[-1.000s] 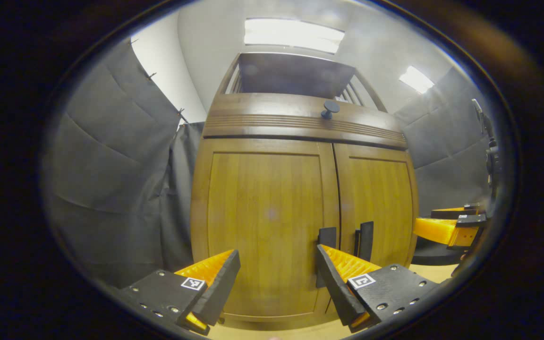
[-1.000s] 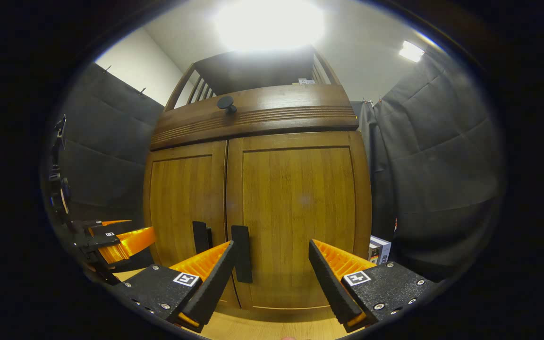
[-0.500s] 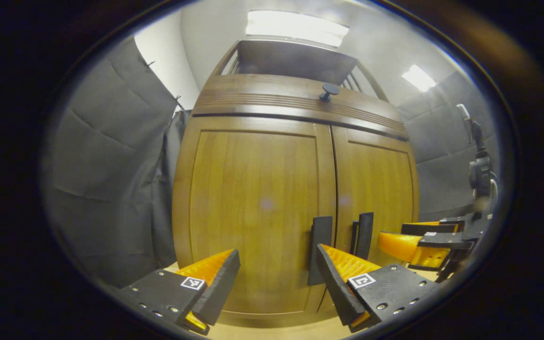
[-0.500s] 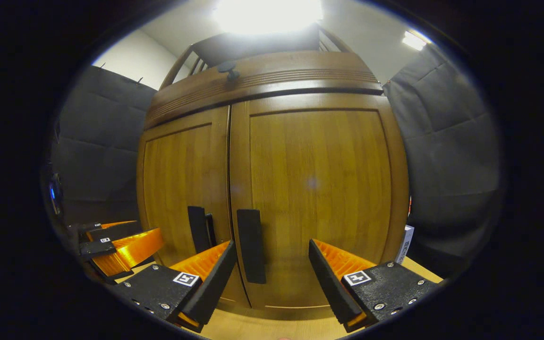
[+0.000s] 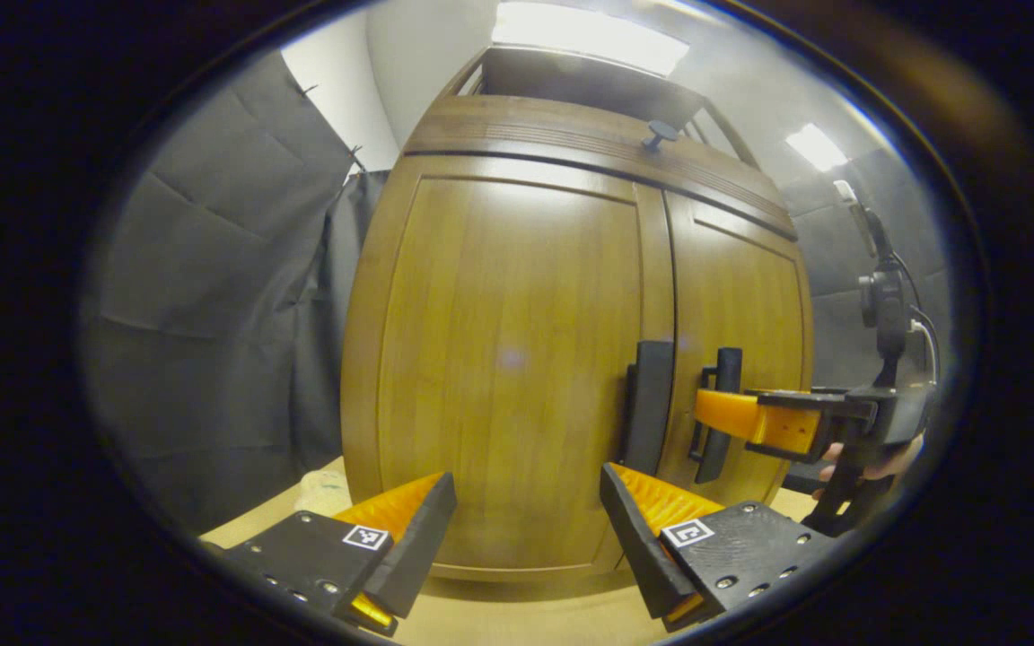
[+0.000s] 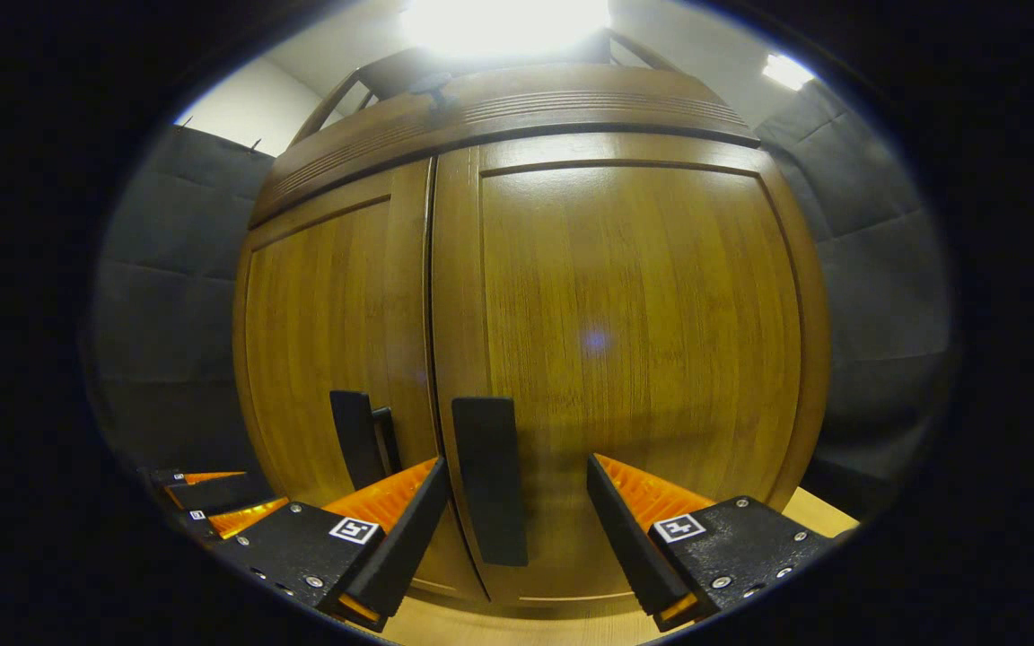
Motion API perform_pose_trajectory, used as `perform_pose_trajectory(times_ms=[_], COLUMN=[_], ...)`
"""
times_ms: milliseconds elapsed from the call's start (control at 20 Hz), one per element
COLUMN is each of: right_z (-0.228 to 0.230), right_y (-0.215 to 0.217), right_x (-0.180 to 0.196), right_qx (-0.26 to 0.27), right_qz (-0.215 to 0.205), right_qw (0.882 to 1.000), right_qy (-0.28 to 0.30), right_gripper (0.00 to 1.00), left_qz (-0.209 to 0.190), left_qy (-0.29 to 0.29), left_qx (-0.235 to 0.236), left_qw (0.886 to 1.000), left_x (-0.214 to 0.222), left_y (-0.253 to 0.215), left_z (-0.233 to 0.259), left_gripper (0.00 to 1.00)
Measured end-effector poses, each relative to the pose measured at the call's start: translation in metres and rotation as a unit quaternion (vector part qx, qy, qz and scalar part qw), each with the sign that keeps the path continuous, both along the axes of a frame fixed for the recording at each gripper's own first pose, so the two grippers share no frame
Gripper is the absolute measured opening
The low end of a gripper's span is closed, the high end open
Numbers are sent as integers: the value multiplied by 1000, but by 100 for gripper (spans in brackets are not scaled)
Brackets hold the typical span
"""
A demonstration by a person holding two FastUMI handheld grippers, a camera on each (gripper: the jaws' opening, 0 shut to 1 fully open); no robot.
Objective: Open the right door of the double-door shoe cabinet with the right hand, and open the left door with the left hand.
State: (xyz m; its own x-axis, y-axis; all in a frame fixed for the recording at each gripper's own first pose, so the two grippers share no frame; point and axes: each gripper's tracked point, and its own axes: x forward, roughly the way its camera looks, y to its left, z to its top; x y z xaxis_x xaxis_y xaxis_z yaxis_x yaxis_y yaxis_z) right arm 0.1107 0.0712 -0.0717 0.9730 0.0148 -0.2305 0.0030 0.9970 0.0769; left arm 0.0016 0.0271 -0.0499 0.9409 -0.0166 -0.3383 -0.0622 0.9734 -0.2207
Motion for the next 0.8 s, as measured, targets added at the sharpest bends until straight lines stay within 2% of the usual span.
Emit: perform_pose_trajectory(times_ms=[100, 150, 200, 250, 400, 450, 500, 700, 800], right_z=[0, 0, 1, 0, -4, -6, -4, -5, -3], right_y=[1, 1, 1, 3, 12, 13, 12, 13, 14], right_x=[4, 6, 9, 12, 14, 14, 15, 15, 12], right_qx=[-3, -6, -9, -10, -12, -13, -14, -16, -21], right_qz=[-3, -5, -8, -5, 6, 6, 5, 13, 21], right_qw=[1000, 1000, 1000, 1000, 1000, 1000, 1000, 1000, 1000], right_qy=[1, 2, 1, 3, 14, 18, 17, 7, 6], right_gripper=[92, 84, 81, 71, 55, 46, 40, 35, 28], left_qz=[6, 6, 6, 5, 6, 5, 6, 8, 9], left_qy=[13, 17, 20, 22, 18, 14, 11, -3, -8], left_qx=[-4, -6, -9, -11, -3, 0, 2, 7, 11], left_qw=[1000, 1000, 1000, 1000, 1000, 1000, 1000, 1000, 1000], left_x=[-2, -3, -3, -3, -2, -1, 1, 2, 3], left_y=[1, 1, 2, 1, 3, 3, 4, 3, 3], left_z=[-4, -5, -5, -4, -3, -2, -3, 0, 1], left_gripper=[94, 94, 94, 94, 94, 94, 94, 94, 94])
